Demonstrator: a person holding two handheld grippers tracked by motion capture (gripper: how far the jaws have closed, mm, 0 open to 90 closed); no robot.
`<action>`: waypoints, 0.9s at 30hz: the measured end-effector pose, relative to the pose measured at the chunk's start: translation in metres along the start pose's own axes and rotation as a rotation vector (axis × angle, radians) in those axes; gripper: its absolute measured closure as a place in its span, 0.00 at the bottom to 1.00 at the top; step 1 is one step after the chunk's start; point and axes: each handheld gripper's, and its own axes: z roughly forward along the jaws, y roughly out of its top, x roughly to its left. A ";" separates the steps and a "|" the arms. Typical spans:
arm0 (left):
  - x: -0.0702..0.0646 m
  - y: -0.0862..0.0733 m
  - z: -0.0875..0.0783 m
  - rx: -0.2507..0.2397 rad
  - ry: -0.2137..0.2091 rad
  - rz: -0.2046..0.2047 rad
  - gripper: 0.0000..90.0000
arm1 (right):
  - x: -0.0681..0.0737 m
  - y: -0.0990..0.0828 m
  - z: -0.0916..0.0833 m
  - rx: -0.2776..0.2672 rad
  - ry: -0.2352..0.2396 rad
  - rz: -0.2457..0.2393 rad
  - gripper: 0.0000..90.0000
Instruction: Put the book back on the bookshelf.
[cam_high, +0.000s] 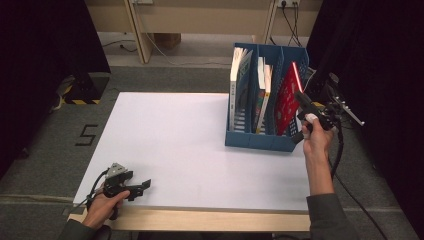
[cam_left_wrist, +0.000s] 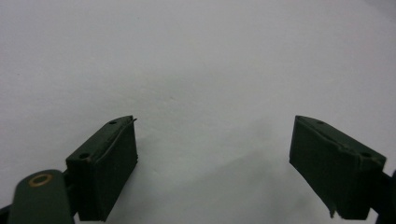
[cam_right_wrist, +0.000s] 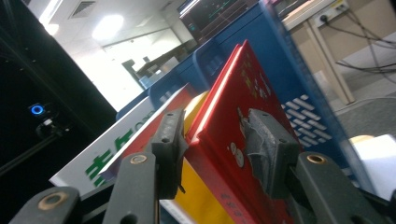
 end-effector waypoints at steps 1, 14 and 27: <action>0.000 0.000 0.000 0.000 0.000 0.000 0.16 | 0.002 -0.001 0.002 0.008 0.008 -0.014 0.65; 0.000 0.000 0.000 0.001 -0.001 0.007 0.16 | 0.023 -0.010 0.035 0.047 -0.005 -0.105 0.61; 0.001 0.000 0.000 -0.003 0.005 0.005 0.17 | 0.012 -0.001 0.048 0.101 0.005 -0.023 0.57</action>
